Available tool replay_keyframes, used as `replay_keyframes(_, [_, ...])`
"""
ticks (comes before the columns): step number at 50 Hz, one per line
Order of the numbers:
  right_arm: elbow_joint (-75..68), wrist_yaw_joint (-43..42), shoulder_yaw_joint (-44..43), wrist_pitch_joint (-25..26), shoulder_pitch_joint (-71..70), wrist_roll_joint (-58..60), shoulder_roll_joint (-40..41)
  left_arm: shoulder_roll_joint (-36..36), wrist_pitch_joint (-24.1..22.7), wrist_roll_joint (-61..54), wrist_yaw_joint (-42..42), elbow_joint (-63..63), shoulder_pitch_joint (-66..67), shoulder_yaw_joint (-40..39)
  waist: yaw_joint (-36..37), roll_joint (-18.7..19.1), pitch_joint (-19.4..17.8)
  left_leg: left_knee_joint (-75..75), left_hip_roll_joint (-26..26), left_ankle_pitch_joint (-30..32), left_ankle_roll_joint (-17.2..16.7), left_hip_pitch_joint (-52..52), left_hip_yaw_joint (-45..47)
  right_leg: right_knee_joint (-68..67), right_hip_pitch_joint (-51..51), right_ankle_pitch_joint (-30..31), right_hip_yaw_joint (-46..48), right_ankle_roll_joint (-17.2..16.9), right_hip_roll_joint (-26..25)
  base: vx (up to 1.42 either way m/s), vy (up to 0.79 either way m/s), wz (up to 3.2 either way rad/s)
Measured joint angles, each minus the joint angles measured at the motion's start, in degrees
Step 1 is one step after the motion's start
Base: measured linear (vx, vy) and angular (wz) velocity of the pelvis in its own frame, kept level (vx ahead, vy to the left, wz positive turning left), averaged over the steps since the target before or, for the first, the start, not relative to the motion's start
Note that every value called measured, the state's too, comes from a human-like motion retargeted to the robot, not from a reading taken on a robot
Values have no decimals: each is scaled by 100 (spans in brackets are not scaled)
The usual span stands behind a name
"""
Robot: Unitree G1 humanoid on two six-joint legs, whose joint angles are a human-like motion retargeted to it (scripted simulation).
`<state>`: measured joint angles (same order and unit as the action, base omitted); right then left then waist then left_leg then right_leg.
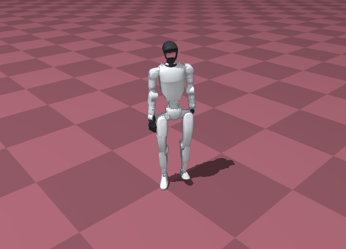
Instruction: In place motions
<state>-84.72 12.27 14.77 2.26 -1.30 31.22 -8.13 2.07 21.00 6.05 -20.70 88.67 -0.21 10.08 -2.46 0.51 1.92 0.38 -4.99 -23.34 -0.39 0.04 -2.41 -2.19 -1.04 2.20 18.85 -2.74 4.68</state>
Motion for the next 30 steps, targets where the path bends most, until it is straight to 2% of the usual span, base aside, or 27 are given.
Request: replay_keyframes(30, [-21,32,-8,-14,-14,19,-3,16,-4,5,-17,10,-17,38,36,-13,15,0,11,-3,-5,-16,-1,-5,-27,16,-1,8,-7,0,0,0])
